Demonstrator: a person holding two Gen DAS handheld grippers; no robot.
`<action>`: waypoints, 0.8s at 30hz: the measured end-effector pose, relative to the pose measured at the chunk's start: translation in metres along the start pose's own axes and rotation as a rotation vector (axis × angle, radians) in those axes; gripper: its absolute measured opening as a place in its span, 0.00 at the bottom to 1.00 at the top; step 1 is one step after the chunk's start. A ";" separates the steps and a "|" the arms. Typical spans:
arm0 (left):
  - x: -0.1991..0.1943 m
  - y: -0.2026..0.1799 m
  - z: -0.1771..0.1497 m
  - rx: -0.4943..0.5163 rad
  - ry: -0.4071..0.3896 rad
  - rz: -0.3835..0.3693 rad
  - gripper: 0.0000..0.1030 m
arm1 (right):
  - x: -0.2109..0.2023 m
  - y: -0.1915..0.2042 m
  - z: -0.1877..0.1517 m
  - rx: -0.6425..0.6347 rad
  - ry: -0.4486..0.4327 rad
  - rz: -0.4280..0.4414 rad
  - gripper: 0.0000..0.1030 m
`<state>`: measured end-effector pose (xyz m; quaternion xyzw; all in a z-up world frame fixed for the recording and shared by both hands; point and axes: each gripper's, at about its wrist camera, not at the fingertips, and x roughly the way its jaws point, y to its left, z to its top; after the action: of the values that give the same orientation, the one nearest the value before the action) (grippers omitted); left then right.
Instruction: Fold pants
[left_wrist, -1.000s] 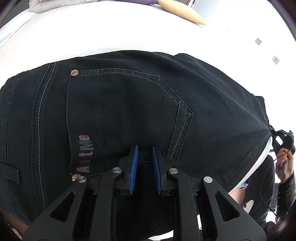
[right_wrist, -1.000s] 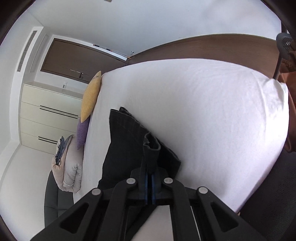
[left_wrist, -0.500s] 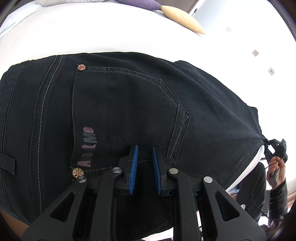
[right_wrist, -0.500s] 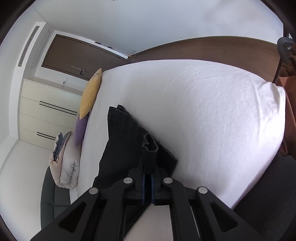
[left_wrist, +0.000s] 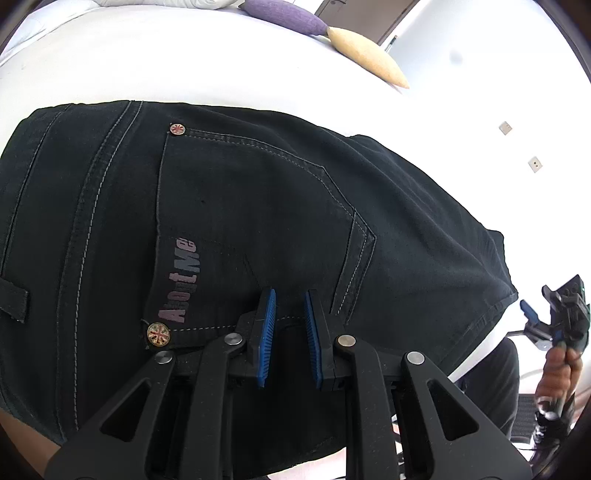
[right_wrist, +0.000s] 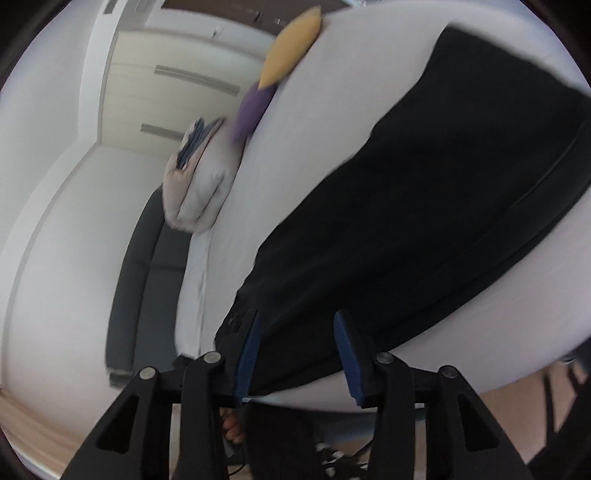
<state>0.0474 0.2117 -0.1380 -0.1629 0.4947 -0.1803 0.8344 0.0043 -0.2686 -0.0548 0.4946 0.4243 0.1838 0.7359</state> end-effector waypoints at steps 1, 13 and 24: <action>-0.002 0.002 0.000 -0.001 0.002 -0.002 0.15 | 0.024 0.002 -0.006 0.015 0.071 0.012 0.44; 0.000 -0.009 -0.001 0.005 -0.005 -0.006 0.15 | 0.101 -0.024 -0.023 0.122 0.238 -0.040 0.42; 0.006 -0.022 -0.003 0.023 0.001 0.013 0.15 | 0.129 -0.021 -0.018 0.100 0.275 -0.025 0.10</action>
<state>0.0445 0.1897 -0.1336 -0.1499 0.4943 -0.1806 0.8370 0.0610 -0.1785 -0.1330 0.4954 0.5358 0.2196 0.6475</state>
